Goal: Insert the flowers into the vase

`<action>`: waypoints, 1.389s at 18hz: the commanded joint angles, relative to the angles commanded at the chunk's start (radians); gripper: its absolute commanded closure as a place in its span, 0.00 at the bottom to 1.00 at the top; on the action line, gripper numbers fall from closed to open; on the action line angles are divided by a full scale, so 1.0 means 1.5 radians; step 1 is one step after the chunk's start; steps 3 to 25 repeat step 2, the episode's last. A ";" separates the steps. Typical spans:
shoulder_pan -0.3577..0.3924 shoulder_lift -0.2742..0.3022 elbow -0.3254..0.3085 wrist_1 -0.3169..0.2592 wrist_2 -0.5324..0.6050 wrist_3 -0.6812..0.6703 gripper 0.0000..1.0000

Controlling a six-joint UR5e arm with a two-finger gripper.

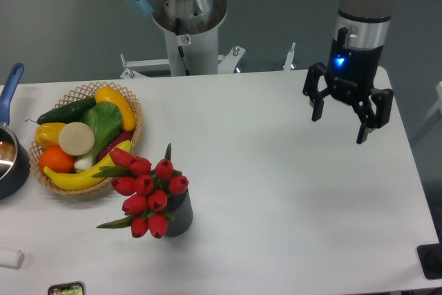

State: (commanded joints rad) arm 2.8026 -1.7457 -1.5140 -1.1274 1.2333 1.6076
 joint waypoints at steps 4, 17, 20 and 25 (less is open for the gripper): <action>0.002 0.008 -0.014 0.003 0.000 0.013 0.00; 0.002 0.008 -0.014 0.003 0.000 0.013 0.00; 0.002 0.008 -0.014 0.003 0.000 0.013 0.00; 0.002 0.008 -0.014 0.003 0.000 0.013 0.00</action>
